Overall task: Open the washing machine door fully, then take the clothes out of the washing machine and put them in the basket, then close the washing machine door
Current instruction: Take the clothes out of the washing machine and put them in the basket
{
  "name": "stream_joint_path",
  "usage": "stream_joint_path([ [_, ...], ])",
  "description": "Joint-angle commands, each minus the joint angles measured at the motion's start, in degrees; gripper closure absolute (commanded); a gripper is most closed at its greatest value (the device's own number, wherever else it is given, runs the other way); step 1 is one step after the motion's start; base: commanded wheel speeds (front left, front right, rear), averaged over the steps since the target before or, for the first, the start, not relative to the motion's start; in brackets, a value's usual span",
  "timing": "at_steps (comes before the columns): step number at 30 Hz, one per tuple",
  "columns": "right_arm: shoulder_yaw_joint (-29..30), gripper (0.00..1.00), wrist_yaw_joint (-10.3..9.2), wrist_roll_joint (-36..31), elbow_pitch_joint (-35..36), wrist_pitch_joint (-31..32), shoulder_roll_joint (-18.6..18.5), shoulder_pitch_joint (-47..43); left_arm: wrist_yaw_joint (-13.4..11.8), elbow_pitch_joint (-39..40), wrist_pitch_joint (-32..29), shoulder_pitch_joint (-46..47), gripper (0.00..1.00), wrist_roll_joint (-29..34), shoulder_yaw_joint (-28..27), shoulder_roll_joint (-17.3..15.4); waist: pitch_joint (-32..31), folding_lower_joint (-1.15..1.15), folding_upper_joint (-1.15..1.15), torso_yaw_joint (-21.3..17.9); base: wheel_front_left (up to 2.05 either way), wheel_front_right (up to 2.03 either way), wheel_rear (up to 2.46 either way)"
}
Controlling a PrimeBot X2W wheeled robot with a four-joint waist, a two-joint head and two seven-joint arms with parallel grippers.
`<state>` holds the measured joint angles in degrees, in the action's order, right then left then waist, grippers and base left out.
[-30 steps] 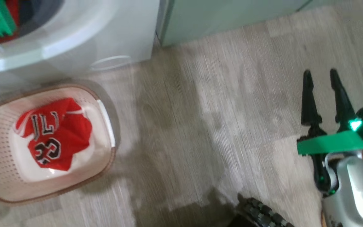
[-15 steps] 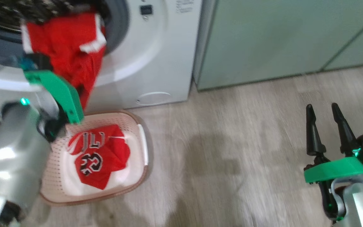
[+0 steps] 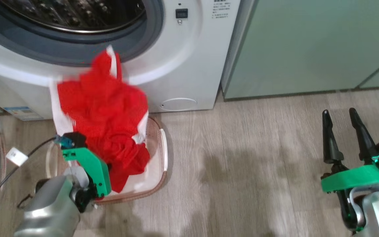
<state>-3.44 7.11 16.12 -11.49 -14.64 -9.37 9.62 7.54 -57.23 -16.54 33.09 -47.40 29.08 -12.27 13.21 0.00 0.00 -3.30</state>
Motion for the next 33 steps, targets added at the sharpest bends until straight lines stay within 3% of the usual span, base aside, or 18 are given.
stream_joint_path([
  [1,-1.1,0.0,0.37,-0.3,2.0,-0.4,-1.5,1.1,-0.1,-0.8,1.1,1.5,1.0,-0.7,-1.6,-1.4,2.2,0.0,0.0,-1.1,0.0,0.0,0.0],
  [8,-0.8,0.0,0.37,-0.2,2.6,-0.4,-1.9,2.6,-0.1,-6.4,3.5,3.3,1.0,-1.3,-2.3,-2.1,6.9,0.0,0.0,-3.2,0.0,0.0,0.0],
  [21,0.4,0.0,0.37,0.3,4.4,-0.4,-1.2,7.8,-3.2,-14.0,16.8,14.3,1.0,1.4,-2.6,-4.0,21.4,0.0,0.0,-6.8,0.0,0.0,0.0],
  [23,0.3,0.0,0.37,0.3,4.7,-0.4,-1.0,8.5,-4.8,-14.9,17.0,15.0,1.0,1.7,-2.5,-4.2,23.3,0.0,0.0,-7.3,0.0,0.0,0.0],
  [33,-0.1,0.0,0.37,0.3,5.5,-0.4,-0.8,11.6,-6.8,-16.4,17.5,15.3,1.0,0.1,-3.7,-3.9,29.3,0.0,0.0,-8.4,0.0,0.0,0.0],
])
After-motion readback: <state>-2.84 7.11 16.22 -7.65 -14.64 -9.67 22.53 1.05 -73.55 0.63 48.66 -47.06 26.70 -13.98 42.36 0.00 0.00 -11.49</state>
